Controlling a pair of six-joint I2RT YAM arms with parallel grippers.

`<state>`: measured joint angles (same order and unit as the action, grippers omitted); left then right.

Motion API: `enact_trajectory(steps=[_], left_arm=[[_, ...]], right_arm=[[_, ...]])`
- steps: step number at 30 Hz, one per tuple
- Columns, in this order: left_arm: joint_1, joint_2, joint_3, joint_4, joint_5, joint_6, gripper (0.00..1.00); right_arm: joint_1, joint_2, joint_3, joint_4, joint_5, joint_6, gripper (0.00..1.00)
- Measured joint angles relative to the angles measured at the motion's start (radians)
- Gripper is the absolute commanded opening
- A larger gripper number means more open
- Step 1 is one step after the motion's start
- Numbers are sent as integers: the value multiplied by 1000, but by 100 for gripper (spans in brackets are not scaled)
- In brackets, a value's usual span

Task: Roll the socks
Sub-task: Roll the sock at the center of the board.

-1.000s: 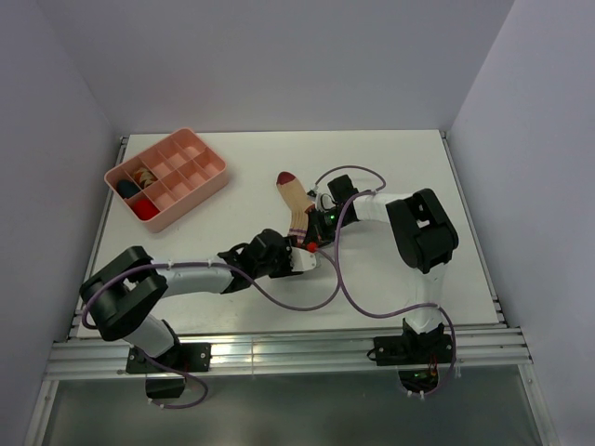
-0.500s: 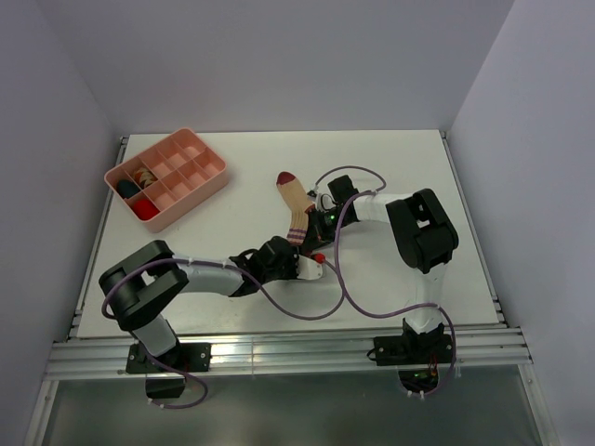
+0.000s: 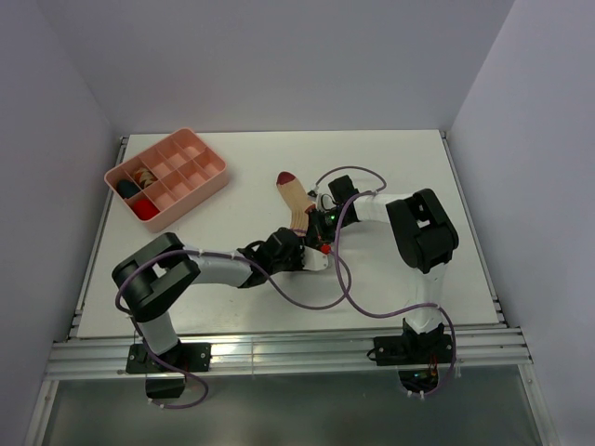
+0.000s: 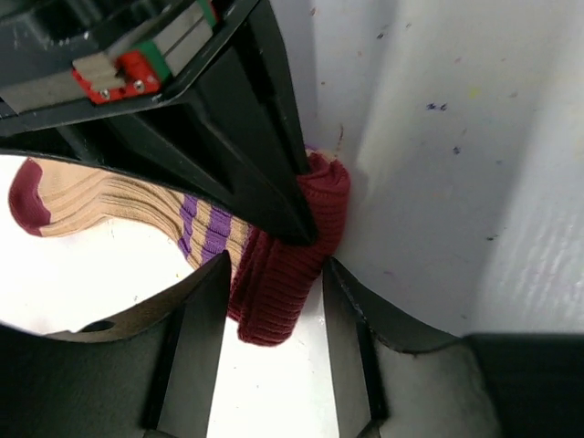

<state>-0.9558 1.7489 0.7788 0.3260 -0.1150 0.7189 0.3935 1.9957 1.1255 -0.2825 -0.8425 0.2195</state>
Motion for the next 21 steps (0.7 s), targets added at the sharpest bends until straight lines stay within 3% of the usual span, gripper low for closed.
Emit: enact_trajectory(steps=[15,18,19,21], left_arm=[[23,25,90,-153,58,-26,40],[24,46,137,-210,71,-35,24],[26,55,158,-239,78,-40,12],[32,69,192,-288,94,-55,0]], right_arm=[[0,0,0,2,0,0,0],[-3,-3,0,5,4,0,0],[-6,-6,-2,5,8,-1,0],[-8,-14,-8,7,16,-1,1]])
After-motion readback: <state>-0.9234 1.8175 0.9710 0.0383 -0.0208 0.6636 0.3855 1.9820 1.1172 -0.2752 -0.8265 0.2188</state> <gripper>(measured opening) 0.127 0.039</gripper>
